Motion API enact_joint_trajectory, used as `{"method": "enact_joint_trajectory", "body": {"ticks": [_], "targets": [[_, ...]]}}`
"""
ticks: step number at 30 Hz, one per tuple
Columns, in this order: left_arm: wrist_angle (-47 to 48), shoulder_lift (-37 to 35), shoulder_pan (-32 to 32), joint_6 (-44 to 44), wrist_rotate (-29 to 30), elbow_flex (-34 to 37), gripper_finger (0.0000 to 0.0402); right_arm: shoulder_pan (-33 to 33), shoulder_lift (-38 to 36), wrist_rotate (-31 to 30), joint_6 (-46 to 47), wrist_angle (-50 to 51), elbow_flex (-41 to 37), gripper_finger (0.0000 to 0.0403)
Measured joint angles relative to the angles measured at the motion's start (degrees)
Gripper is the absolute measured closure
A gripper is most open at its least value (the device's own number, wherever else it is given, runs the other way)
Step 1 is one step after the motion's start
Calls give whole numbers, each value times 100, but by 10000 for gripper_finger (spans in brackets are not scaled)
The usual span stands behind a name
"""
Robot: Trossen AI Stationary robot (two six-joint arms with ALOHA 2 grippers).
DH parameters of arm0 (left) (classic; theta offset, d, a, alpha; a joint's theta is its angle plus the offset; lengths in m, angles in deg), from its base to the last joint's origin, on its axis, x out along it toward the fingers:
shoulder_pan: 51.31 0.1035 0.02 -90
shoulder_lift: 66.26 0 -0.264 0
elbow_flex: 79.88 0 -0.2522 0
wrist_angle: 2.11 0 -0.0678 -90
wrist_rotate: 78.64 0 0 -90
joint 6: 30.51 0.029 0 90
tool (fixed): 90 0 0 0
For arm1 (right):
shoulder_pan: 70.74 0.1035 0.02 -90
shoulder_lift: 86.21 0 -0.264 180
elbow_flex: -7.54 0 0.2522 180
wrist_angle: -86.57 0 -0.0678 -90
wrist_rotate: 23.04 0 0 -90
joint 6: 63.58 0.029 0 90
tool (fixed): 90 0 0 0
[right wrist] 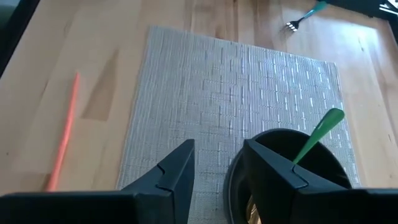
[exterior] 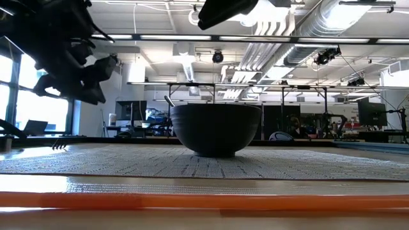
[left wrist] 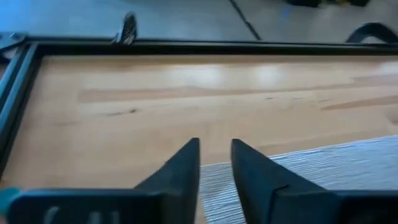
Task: Pick & Place Utensil
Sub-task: Put the blue fork into the black bowl on the gray mat
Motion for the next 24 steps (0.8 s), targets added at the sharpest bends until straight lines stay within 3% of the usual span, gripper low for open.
{"method": "enact_joint_trajectory", "body": {"ticks": [5, 8, 14, 18, 24], "targets": [[-34, 355, -2, -235, 116, 7, 231, -100, 0, -1, 0, -36, 0, 273], [-54, 540, 116, -807, -93, 7, 207, -110, 0, -11, -2, -84, 0, 273], [43, 1202, 1046, -1159, -1338, 8, 202, -110, 0, 2, -88, -221, 0, 274], [18, 1690, 1454, -1354, -1621, 9, 202, -110, 0, 9, -146, -257, 0, 274], [90, 1907, 1460, -1512, -1953, 9, 202, -110, 0, 14, -251, -215, 0, 274]]}}
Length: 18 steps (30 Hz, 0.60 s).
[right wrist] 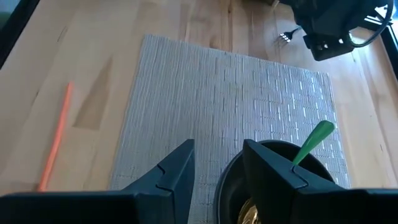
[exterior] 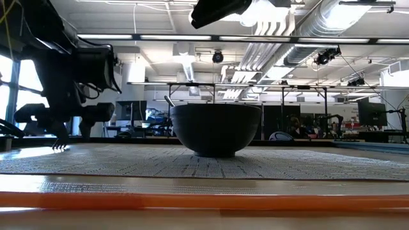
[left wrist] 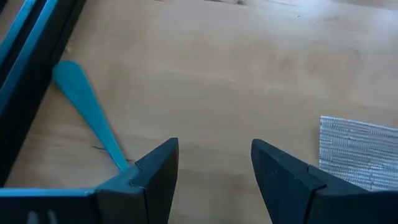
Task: Pick & Place Utensil
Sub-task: Put the blue fork into the black bowl on the gray mat
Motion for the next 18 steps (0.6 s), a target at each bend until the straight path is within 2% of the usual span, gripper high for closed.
{"method": "enact_joint_trajectory", "body": {"ticks": [4, 12, 18], "targets": [[207, -41, -214, -321, 21, 0, 202, 0, 0, -21, -46, 3, 0, 274], [951, -39, -919, -1636, 93, 2, 202, -19, 59, -29, -207, -118, -62, 274], [1164, 61, -979, -1858, -72, 4, 202, -95, 75, 69, -305, -641, -543, 274]]}}
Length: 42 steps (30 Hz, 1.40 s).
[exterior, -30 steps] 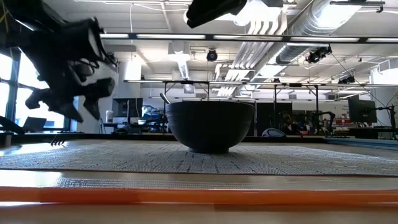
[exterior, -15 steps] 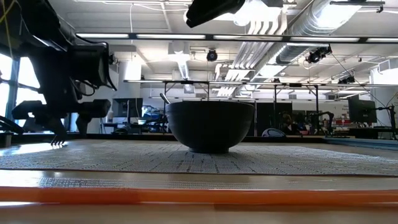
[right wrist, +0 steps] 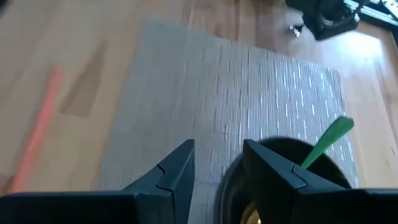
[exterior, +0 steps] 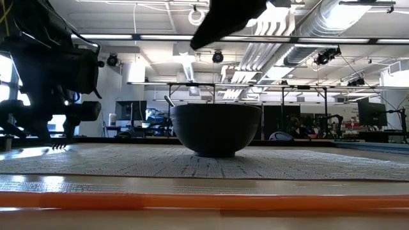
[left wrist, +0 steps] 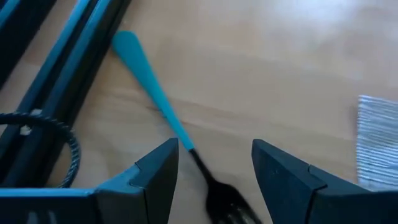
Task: Pick & Place Utensil
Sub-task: Put the blue fork into the black bowl on the gray mat
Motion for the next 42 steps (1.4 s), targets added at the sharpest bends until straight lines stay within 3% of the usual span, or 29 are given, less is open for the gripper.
{"method": "enact_joint_trajectory", "body": {"ticks": [8, 15, 26, 42], "targets": [[-316, 500, 0, -85, 27, 0, 224, -93, 3, 45, 5, -201, -54, 274], [-488, 604, 2, -164, 227, 7, 285, -82, -5, 196, -58, -309, -54, 274], [-1070, 602, 4, 419, 307, 9, 381, -80, -5, 196, -63, -295, -54, 274], [-1075, 591, 4, 1234, 68, -9, 390, -78, -10, 198, -66, -251, -54, 274]]}}
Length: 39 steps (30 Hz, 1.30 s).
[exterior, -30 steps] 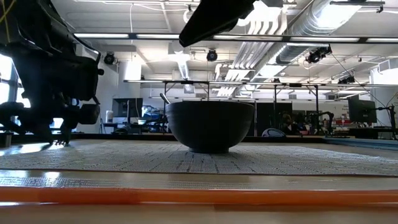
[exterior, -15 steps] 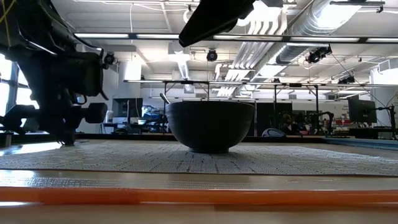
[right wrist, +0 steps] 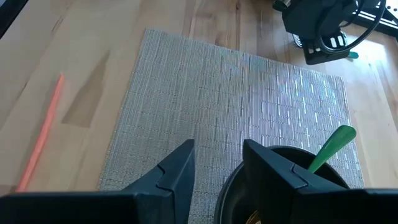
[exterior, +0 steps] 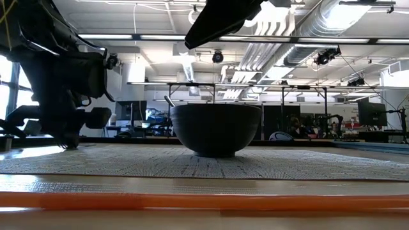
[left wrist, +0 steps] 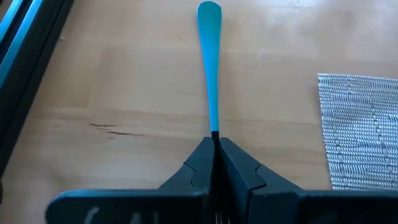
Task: Pick & Place Utensil
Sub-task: Put the blue fork into the black bowl on the gray mat
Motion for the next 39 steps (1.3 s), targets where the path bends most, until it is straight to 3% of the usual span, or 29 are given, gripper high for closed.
{"method": "enact_joint_trajectory", "body": {"ticks": [6, 11, 16, 23, 27, 32, 39], "targets": [[22, -148, 0, 283, -8, 7, 390, 48, -92, 0, -8, 195, 0, 274], [203, -708, -9, 1071, -143, -111, 397, 234, -439, -198, 164, 1012, 3, 274], [281, -1245, -16, 2366, -18, -586, 398, 498, -707, -618, 598, 1835, 4, 274], [117, -1427, -424, 3987, 275, -1772, 398, 851, -881, -1024, 1014, 2330, 4, 274], [-558, -1281, -588, 5187, 395, -2418, 399, 975, -896, -1054, 1127, 2387, 4, 274], [-1949, -813, -567, 6491, -31, -2759, 399, 1145, -924, -1064, 1439, 2798, 4, 274], [-3538, 231, -621, 6982, -428, -2782, 399, 1393, -1180, -1359, 2108, 3377, 4, 274]]}}
